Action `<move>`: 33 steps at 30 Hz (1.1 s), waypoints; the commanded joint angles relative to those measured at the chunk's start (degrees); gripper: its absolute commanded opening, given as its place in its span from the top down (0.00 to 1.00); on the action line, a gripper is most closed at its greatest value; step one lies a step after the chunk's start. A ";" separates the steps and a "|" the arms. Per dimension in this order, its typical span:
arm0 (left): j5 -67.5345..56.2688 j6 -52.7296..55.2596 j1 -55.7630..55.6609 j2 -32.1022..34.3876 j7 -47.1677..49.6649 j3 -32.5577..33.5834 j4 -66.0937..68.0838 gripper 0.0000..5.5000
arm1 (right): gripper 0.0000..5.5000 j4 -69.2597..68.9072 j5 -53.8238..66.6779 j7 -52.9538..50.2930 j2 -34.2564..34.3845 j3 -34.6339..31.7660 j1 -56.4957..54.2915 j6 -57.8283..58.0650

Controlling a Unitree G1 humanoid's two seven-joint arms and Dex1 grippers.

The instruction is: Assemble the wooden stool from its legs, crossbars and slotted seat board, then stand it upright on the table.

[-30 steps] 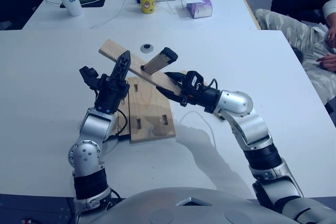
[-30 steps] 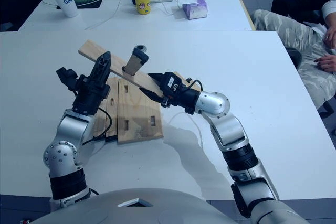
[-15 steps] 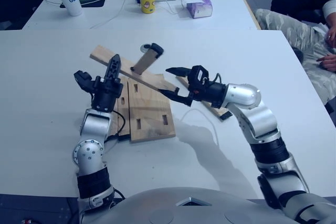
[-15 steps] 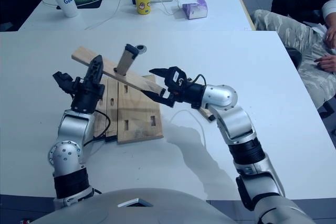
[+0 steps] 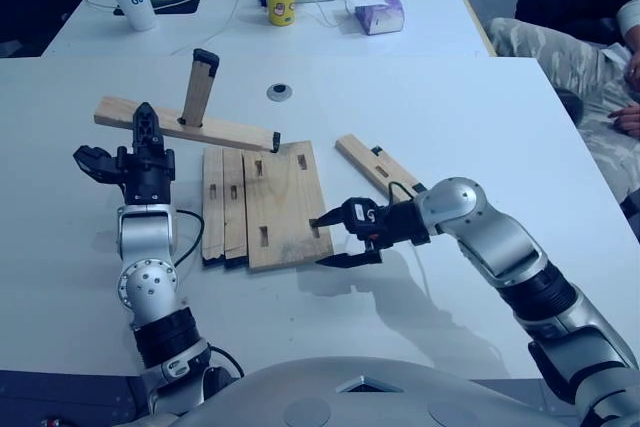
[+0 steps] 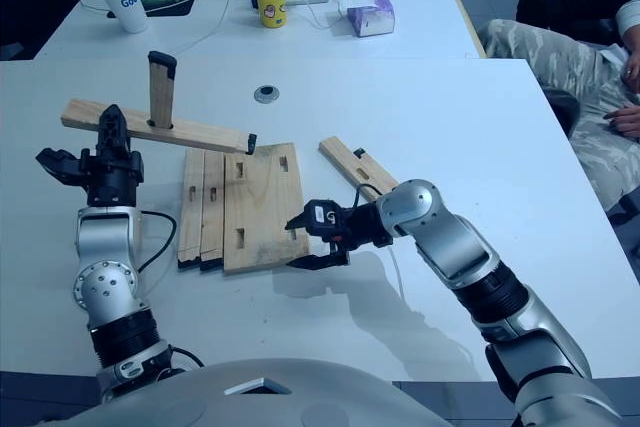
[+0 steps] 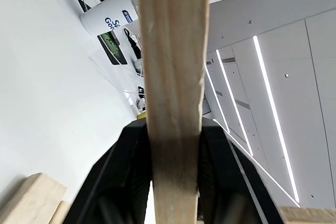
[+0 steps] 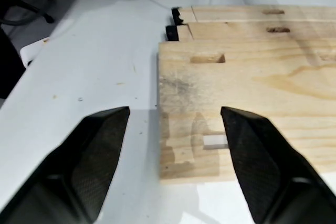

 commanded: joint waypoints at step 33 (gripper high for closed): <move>1.37 0.32 2.18 -0.29 0.40 -1.12 -1.80 0.81 | 0.41 16.53 -13.29 -25.61 11.89 2.56 1.46 21.26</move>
